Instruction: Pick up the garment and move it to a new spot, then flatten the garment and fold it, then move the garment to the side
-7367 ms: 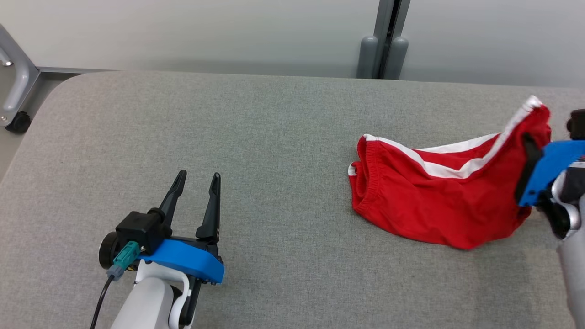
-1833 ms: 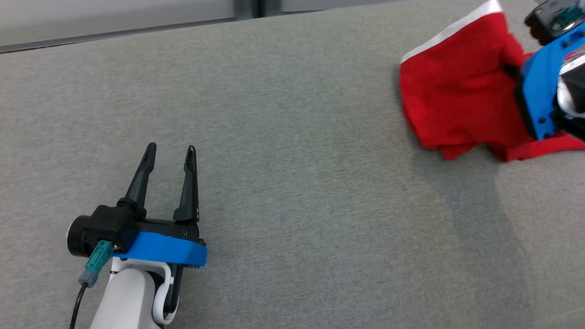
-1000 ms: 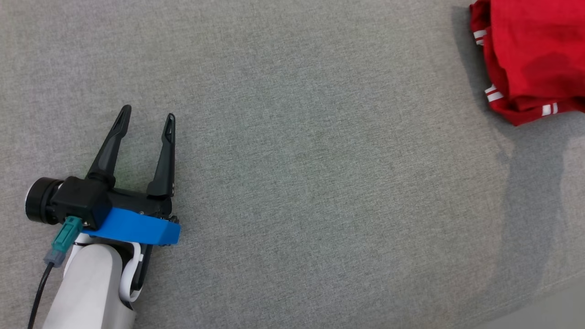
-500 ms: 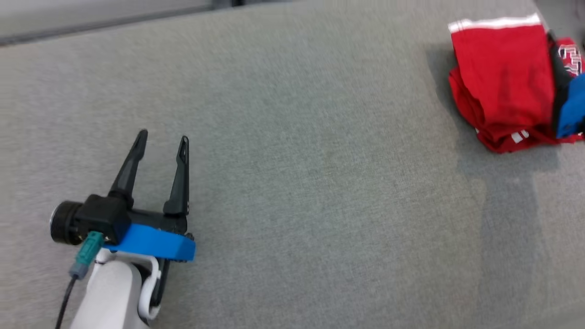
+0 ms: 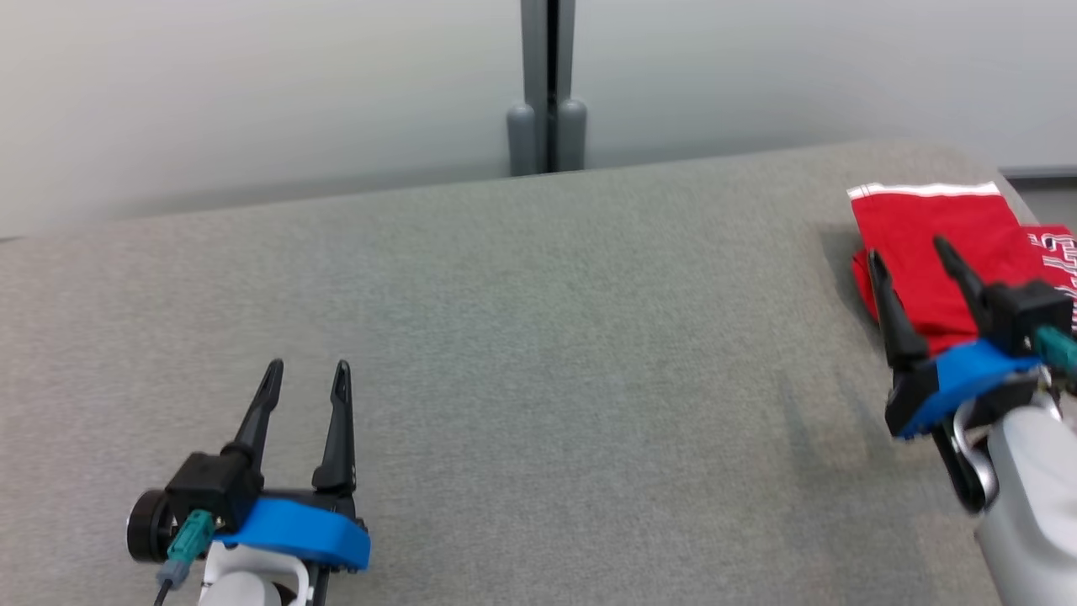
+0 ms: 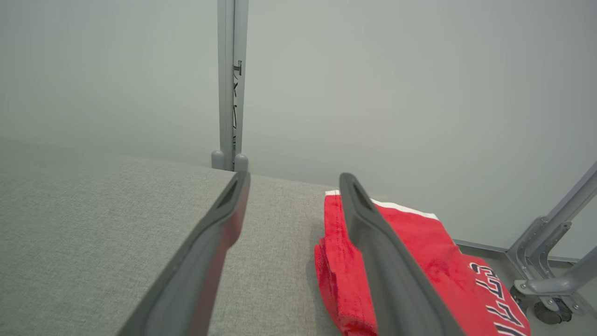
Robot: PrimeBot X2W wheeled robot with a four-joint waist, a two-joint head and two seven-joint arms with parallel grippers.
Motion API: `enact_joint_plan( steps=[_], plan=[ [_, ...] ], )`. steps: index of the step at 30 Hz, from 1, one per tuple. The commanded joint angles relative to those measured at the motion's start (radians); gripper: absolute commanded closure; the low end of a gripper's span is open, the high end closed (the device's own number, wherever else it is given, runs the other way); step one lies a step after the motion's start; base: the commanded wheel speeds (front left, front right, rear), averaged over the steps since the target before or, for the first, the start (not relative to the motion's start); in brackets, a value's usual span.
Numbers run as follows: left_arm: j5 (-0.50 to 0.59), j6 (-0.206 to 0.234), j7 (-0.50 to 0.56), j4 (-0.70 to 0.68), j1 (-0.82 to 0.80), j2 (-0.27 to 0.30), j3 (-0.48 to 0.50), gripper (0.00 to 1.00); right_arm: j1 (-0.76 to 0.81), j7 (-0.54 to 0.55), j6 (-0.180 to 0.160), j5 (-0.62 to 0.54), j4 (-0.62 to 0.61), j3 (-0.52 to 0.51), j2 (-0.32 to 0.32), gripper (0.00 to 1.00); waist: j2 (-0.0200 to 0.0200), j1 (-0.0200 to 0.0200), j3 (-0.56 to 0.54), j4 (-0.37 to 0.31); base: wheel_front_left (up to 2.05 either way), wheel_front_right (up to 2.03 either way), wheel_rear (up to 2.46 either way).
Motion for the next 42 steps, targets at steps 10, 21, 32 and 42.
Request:
enact_joint_plan(
  steps=[10,21,32,42],
  plan=[
    [-0.014,0.019,-0.004,0.000,0.112,-0.012,0.055,0.00,0.343,0.090,0.000,0.043,-0.300,-0.106,0.076,0.00,0.0000,0.0003,-0.102,0.070,0.00,0.00,0.00],
    [-0.021,0.011,-0.004,0.023,0.143,-0.024,0.088,0.00,0.555,0.162,0.000,-0.042,-0.527,-0.216,0.190,0.00,0.0000,0.0003,-0.126,0.102,0.00,0.00,0.00],
    [-0.026,-0.004,-0.004,0.052,0.133,-0.034,0.088,0.00,0.587,0.182,0.000,-0.056,-0.585,-0.221,0.221,0.00,0.0000,0.0003,-0.126,0.087,0.00,0.00,0.00],
    [-0.015,-0.013,-0.004,0.060,0.118,-0.031,0.091,0.00,0.591,0.187,0.000,-0.047,-0.586,-0.211,0.228,0.00,0.0000,0.0003,-0.120,0.095,0.00,0.00,0.00]
  ],
)
